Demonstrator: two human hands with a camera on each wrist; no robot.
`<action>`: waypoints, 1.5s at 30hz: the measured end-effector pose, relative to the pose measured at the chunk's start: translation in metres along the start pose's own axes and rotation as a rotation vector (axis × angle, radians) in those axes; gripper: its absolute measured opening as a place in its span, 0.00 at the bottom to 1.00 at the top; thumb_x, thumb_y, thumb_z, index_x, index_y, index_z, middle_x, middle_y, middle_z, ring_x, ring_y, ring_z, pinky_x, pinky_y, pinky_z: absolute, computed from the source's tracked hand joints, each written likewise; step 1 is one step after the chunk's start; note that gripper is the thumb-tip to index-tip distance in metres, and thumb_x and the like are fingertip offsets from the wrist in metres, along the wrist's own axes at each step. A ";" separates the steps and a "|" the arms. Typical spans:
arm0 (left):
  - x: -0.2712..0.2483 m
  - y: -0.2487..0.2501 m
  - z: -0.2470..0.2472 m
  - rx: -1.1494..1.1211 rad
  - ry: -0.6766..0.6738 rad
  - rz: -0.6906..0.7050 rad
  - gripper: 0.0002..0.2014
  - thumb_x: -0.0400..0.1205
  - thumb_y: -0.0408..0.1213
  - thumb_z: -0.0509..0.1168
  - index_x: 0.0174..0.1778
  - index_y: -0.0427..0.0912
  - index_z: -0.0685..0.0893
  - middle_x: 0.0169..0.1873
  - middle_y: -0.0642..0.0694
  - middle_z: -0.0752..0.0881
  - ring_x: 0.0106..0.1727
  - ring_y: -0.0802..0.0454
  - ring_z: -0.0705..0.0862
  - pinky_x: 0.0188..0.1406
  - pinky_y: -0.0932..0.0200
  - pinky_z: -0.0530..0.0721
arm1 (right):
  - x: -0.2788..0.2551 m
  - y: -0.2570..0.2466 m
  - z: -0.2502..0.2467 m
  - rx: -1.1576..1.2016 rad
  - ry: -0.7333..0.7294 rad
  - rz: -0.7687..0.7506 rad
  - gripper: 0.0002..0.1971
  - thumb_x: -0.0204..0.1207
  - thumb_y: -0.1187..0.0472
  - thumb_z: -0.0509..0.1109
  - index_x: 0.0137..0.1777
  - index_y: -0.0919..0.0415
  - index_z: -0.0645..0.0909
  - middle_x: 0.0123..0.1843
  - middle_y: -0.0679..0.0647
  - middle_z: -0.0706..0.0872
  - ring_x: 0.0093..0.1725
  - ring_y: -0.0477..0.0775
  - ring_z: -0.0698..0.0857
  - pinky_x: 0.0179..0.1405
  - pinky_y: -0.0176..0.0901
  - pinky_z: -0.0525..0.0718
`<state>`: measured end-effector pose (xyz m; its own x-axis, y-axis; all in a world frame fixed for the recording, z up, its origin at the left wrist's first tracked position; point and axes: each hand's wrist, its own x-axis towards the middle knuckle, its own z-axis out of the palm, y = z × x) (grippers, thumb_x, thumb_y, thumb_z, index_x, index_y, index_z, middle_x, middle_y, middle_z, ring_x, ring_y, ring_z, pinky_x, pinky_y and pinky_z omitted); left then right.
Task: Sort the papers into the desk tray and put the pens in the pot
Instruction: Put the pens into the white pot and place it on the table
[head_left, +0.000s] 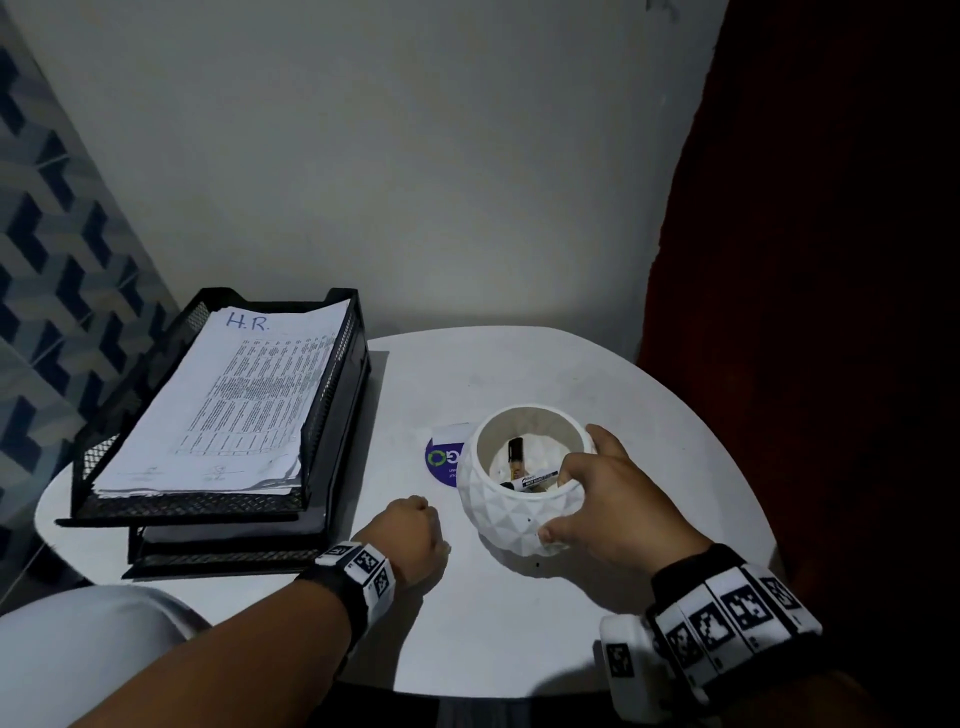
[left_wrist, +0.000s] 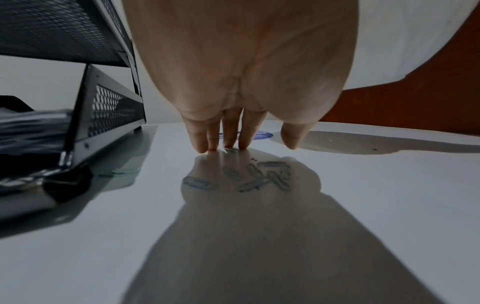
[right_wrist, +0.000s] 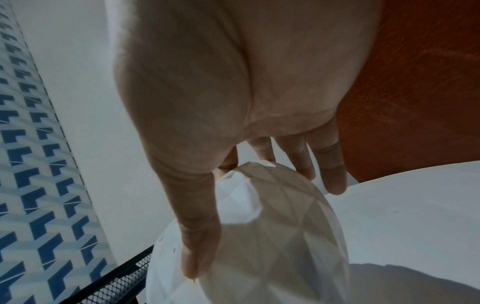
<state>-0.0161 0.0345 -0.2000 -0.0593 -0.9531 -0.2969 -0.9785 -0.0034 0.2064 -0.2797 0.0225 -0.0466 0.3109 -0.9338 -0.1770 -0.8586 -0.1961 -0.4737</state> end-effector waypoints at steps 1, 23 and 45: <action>-0.005 0.001 -0.001 0.002 0.000 0.008 0.24 0.81 0.57 0.63 0.60 0.41 0.84 0.60 0.45 0.81 0.63 0.43 0.83 0.59 0.52 0.81 | -0.001 -0.002 0.000 0.008 0.001 -0.011 0.23 0.54 0.44 0.88 0.40 0.47 0.78 0.82 0.41 0.61 0.63 0.54 0.82 0.61 0.51 0.86; -0.035 0.014 -0.005 -0.095 0.011 -0.127 0.13 0.82 0.42 0.61 0.31 0.49 0.81 0.35 0.52 0.81 0.50 0.46 0.89 0.46 0.63 0.79 | -0.014 0.000 0.002 0.014 -0.021 -0.068 0.25 0.51 0.41 0.88 0.42 0.48 0.80 0.84 0.46 0.63 0.64 0.52 0.83 0.63 0.52 0.86; -0.033 0.035 -0.154 -1.290 0.513 -0.125 0.11 0.75 0.17 0.72 0.35 0.36 0.91 0.29 0.44 0.90 0.33 0.51 0.87 0.38 0.65 0.89 | -0.010 -0.006 0.004 -0.006 -0.041 -0.050 0.25 0.54 0.44 0.90 0.46 0.50 0.82 0.87 0.43 0.58 0.69 0.54 0.82 0.66 0.50 0.84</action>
<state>-0.0179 0.0191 -0.0397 0.3667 -0.9281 -0.0645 -0.0840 -0.1021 0.9912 -0.2763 0.0343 -0.0457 0.3695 -0.9099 -0.1883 -0.8441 -0.2440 -0.4774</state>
